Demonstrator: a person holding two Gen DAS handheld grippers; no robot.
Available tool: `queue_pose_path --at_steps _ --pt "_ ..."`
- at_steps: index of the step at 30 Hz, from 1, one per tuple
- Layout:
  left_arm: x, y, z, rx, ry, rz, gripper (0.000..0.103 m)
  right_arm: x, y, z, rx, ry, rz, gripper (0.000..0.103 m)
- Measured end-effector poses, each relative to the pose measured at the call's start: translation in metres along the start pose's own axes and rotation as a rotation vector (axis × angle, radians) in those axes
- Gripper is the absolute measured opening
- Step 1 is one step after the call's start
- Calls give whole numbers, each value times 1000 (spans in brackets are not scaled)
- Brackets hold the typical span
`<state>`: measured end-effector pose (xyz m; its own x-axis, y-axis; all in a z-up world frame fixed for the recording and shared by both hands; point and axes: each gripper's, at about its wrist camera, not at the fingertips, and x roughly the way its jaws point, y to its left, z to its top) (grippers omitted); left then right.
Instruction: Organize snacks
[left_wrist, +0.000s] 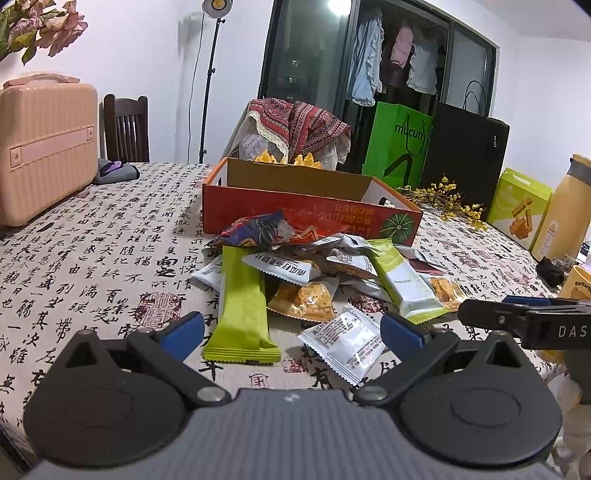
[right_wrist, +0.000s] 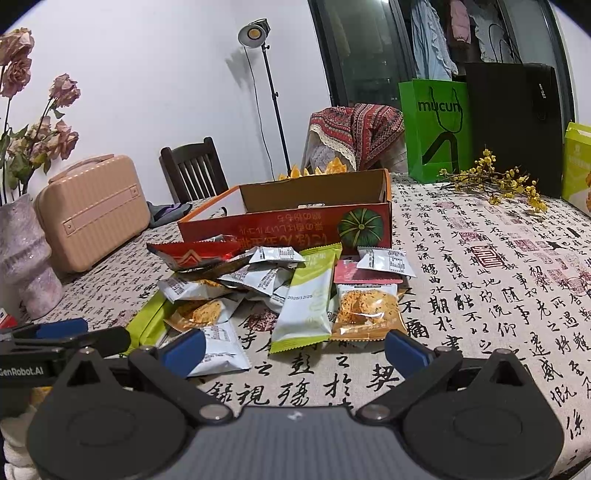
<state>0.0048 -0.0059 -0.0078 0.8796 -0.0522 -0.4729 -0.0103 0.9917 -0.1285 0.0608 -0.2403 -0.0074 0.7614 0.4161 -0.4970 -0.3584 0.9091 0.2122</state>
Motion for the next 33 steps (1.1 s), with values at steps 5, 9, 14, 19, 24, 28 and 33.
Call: queue_pose_path --at_steps 5,9,14,19,24,28,33 --pt "0 1 0 -2 1 -1 103 0 0 0 0 -1 0 103" --pt "0 1 0 -2 1 0 103 0 0 0 0 -1 0 103" --pt "1 2 1 -4 3 1 103 0 0 0 0 0 0 103" --pt "1 2 1 -5 5 1 103 0 0 0 0 0 0 103" --pt "1 3 1 -5 5 1 103 0 0 0 1 -1 0 103" --pt "1 2 1 -6 7 1 103 0 0 0 1 1 1 103" --pt "1 3 1 -6 7 1 103 0 -1 0 1 1 1 103"
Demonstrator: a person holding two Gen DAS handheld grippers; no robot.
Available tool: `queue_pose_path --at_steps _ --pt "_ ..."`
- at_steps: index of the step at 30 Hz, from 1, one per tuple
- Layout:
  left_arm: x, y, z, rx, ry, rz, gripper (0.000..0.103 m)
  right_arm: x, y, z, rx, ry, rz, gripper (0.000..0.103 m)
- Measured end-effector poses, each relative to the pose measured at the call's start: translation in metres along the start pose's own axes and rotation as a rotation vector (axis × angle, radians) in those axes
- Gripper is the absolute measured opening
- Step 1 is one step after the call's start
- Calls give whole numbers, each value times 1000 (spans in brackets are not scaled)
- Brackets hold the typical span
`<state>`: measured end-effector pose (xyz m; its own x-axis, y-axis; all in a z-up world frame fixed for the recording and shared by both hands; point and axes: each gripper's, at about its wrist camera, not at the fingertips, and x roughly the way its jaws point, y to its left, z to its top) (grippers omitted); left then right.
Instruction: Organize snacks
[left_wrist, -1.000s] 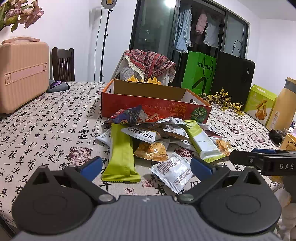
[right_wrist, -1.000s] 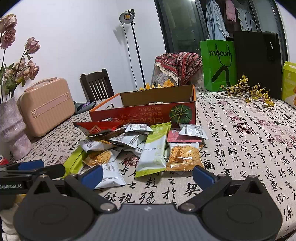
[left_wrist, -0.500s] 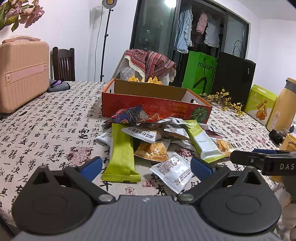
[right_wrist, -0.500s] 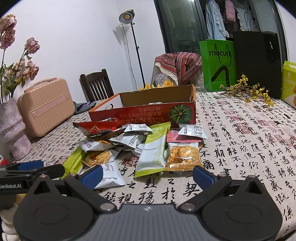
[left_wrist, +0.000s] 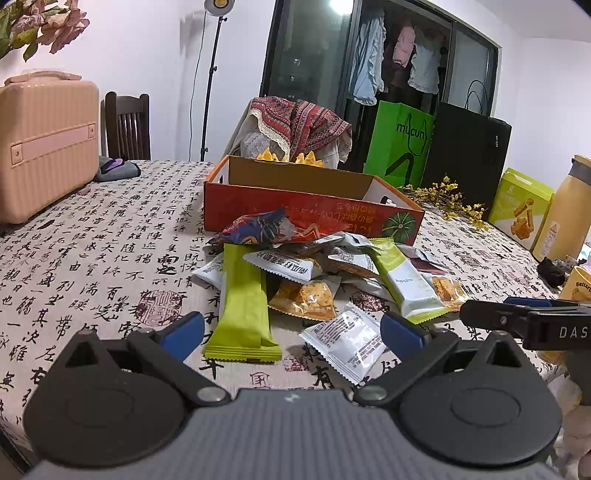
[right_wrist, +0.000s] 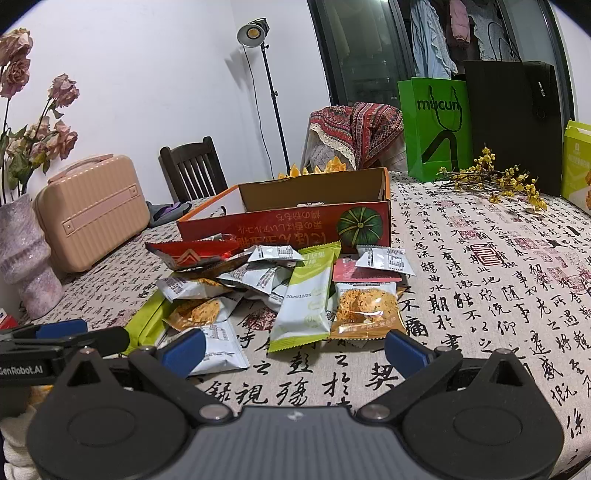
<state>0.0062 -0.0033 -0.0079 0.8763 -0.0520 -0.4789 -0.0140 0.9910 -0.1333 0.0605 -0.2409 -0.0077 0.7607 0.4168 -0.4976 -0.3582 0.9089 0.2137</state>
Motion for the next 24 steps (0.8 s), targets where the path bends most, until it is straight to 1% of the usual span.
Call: queue_pose_path --at_steps 14,24 --pt "-1 3 -1 -5 1 4 103 1 1 -1 -6 5 6 103" --pt "-4 15 -4 -42 12 22 103 8 13 -1 -36 23 55 103"
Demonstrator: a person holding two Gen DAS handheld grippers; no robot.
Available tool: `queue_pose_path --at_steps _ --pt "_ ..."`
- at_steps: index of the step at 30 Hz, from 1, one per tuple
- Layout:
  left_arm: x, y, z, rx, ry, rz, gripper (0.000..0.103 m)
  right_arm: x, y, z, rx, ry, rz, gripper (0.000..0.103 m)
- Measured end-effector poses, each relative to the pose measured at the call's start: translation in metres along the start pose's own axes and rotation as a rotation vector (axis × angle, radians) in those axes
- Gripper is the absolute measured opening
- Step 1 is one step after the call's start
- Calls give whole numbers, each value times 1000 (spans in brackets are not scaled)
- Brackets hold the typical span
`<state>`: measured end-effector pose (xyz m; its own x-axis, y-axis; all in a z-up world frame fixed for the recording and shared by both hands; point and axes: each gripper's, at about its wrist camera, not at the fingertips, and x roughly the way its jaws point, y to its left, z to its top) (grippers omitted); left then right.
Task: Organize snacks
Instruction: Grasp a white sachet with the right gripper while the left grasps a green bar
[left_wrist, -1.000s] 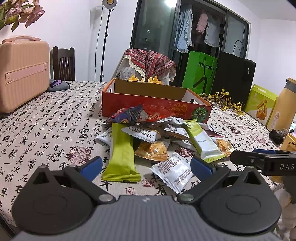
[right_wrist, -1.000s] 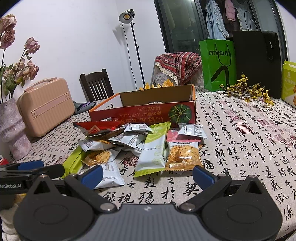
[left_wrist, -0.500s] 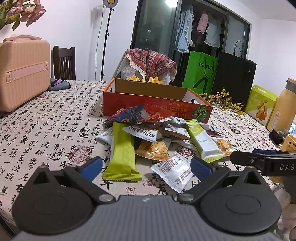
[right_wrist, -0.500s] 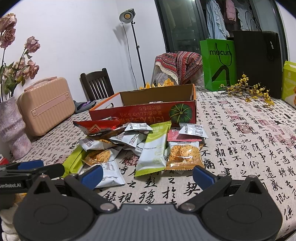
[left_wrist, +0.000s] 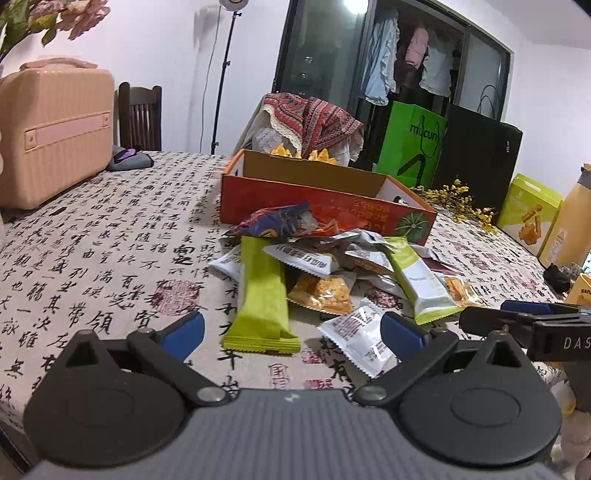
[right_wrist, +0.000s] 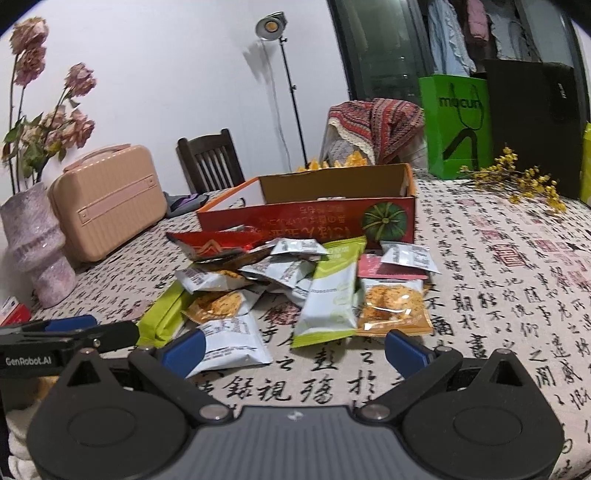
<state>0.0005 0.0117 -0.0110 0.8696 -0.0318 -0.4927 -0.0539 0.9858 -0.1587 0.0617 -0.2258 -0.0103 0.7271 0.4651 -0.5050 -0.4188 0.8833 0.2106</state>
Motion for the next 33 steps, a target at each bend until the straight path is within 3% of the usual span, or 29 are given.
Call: queue_pose_path --at_steps 9,19,27,33 --pt "-2 25 -2 -34 17 30 103 26 36 -2 -115 30 46 101" --pt "-6 55 -4 -85 17 88 103 74 67 -2 -168 86 115 75" --pt "-2 68 -2 -112 23 96 103 88 78 -6 -215 111 89 68" --pt "3 71 -2 -123 37 100 103 87 80 -7 -247 99 75 51"
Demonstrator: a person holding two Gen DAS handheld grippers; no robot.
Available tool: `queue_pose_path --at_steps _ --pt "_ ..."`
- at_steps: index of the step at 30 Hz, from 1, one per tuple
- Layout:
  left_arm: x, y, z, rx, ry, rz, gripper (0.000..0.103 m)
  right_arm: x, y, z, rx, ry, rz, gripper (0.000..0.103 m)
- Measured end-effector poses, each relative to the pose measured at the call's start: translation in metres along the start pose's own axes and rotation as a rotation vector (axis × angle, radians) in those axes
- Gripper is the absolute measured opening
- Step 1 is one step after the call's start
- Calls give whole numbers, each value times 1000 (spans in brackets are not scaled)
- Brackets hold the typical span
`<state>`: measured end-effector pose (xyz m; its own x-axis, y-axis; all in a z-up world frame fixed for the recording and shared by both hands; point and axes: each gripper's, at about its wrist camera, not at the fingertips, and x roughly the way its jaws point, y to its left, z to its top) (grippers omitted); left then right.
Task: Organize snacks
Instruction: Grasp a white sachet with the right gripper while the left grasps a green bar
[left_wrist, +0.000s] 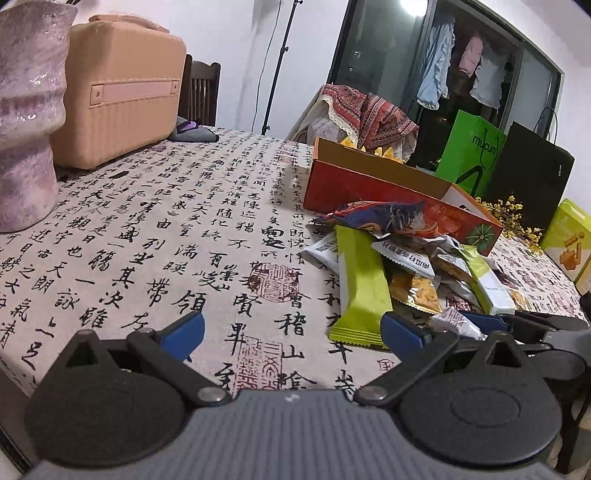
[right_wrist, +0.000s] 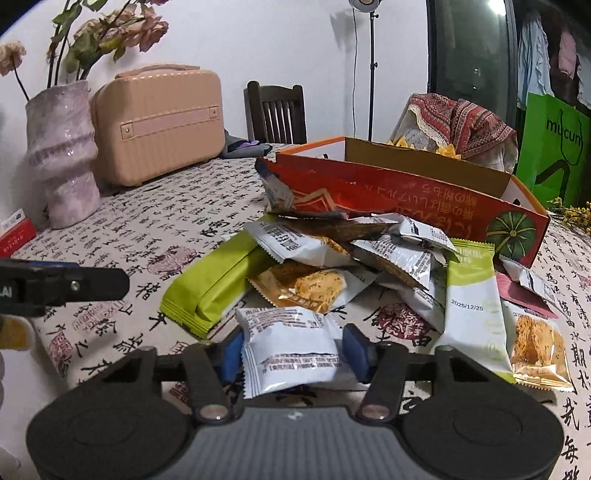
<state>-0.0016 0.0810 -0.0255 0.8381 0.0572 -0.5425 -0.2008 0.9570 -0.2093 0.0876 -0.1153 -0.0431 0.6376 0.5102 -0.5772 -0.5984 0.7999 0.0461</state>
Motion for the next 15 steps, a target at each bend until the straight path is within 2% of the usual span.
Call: queue_pose_path --at_steps 8,15 --pt "6 -3 3 2 12 10 103 -11 -9 1 34 -45 22 41" --pt "26 -25 13 64 33 3 103 -36 -28 2 86 -122 -18 40"
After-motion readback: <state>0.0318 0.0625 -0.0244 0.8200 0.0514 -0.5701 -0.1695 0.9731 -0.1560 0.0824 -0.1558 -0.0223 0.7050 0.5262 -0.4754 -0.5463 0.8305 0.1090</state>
